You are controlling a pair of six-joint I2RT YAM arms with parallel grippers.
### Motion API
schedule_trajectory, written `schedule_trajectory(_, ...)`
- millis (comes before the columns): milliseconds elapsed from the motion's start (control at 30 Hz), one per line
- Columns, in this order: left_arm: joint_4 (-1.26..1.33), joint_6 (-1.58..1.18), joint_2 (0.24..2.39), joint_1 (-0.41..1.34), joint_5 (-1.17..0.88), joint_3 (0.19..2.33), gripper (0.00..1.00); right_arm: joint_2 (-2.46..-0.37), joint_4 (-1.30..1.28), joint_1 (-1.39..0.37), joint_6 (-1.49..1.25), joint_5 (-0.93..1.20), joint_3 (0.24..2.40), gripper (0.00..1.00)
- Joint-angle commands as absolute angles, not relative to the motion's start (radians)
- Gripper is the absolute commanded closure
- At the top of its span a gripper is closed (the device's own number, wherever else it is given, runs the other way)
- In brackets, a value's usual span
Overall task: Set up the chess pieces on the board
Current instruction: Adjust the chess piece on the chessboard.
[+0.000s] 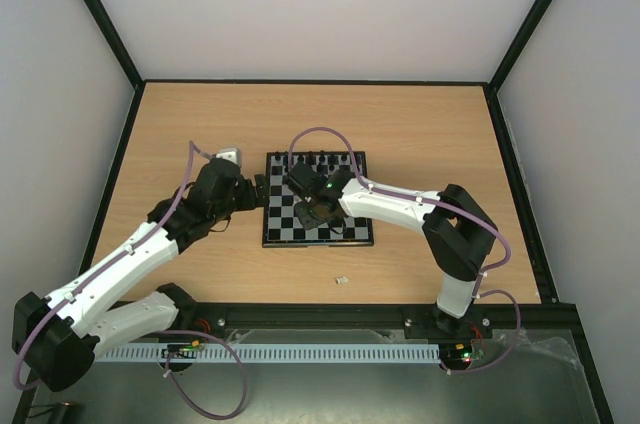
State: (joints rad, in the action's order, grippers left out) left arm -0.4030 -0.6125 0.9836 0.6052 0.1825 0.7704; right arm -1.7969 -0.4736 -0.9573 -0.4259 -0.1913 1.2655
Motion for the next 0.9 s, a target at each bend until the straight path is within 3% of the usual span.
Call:
schedule_trajectory(0,-0.396,-0.608,0.983,0.600,0.171,0.764,0.00,-1.800,-0.533,-0.965,-0.417,-0.188,1.263,0.94)
schedule_trajectory(733,-0.413,-0.618,0.945,0.600,0.169,0.754,0.01,-1.727,-0.563,-1.041,-0.477,-0.190,1.204,0.96)
schedule_trajectory(867,-0.418,-0.620,0.939,0.599,0.169,0.752,0.01,-1.730,-0.556,-1.041,-0.482,-0.194,1.200,0.77)
